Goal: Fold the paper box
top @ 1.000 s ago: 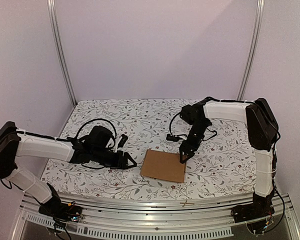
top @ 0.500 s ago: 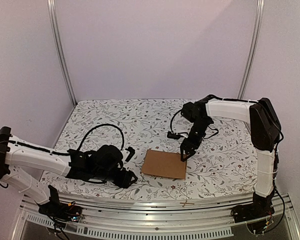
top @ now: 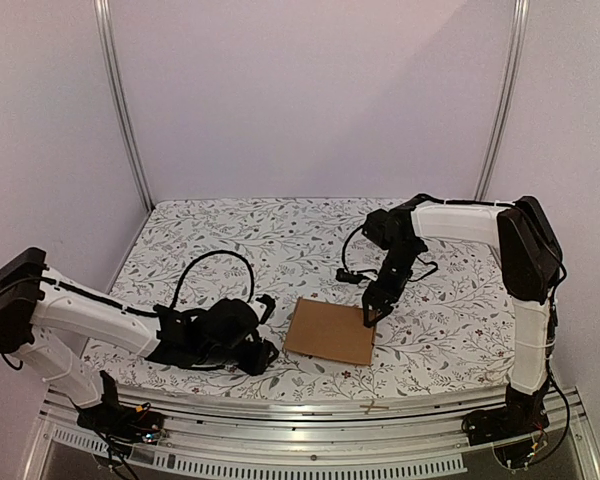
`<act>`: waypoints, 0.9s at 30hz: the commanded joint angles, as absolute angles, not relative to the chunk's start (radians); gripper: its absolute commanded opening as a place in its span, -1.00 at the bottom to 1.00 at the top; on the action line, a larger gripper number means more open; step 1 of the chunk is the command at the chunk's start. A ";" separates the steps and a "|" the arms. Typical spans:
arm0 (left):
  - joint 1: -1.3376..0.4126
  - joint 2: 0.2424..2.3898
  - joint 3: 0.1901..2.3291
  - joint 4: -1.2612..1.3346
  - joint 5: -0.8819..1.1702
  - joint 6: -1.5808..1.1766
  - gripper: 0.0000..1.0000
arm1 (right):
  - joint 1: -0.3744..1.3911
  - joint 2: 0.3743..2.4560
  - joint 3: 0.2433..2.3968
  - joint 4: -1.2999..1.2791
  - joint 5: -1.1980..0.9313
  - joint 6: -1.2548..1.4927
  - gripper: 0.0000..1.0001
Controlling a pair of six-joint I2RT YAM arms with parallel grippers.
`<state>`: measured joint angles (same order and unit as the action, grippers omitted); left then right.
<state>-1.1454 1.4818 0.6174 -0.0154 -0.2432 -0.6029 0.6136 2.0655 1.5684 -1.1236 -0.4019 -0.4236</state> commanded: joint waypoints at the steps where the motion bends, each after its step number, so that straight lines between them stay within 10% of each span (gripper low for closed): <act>1: -1.161 1.503 0.662 0.003 -0.259 -0.573 -0.05 | 0.606 2.068 1.554 -1.107 -0.381 -0.430 0.29; 27: -1.003 1.583 0.846 -0.136 0.090 -0.586 0.35 | 0.603 2.091 1.568 -1.121 -0.423 -0.428 0.29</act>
<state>-1.0325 1.4948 0.7712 -0.0959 -0.0536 -0.5659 0.6117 2.0670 1.5684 -1.1248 -0.4137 -0.4236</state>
